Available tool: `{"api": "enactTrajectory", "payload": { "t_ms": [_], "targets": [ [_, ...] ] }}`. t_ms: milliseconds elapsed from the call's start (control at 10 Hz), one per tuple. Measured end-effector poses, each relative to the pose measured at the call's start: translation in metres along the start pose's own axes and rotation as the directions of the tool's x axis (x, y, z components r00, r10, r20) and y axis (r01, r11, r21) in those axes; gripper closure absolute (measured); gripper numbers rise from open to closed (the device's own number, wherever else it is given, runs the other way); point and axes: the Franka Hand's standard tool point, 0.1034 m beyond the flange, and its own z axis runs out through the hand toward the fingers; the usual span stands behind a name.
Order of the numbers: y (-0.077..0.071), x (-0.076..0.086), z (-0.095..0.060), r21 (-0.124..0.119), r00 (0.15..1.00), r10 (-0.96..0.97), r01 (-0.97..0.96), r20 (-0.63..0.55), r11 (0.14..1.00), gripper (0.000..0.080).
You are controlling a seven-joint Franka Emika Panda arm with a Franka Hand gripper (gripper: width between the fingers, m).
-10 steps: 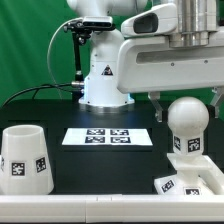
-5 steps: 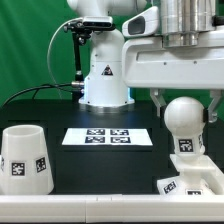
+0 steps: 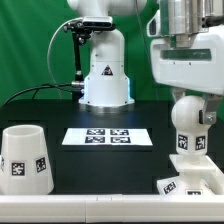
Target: Assemble lamp
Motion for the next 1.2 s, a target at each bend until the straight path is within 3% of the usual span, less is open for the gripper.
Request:
{"api": "enactTrajectory", "payload": {
  "t_ms": [200, 400, 500, 600, 700, 800, 1100, 1200],
  "targets": [
    [-0.0006, -0.0028, 0.0006, 0.002, 0.997, 0.079, -0.079, 0.023, 0.997, 0.0226],
    [-0.0003, -0.0035, 0.0011, 0.002, 0.998, 0.066, -0.066, 0.023, 0.998, 0.0127],
    [-0.0003, -0.0033, 0.0010, 0.003, 1.000, 0.018, -0.018, 0.023, 1.000, 0.0108],
    [-0.0010, 0.0011, 0.0000, 0.008, 0.988, -0.153, 0.153, 0.020, 0.988, 0.0108],
    [-0.0011, 0.0053, -0.0005, 0.010, 0.953, -0.304, 0.304, 0.016, 0.953, 0.0101],
    [0.0014, 0.0011, 0.0001, -0.004, 0.901, -0.433, 0.433, 0.012, 0.901, 0.0101],
    [0.0019, 0.0028, 0.0003, -0.008, 0.770, -0.638, 0.638, 0.008, 0.770, 0.0101],
    [0.0018, 0.0034, -0.0013, -0.032, 0.590, -0.808, 0.807, -0.006, 0.590, 0.0101]
  ]
}}
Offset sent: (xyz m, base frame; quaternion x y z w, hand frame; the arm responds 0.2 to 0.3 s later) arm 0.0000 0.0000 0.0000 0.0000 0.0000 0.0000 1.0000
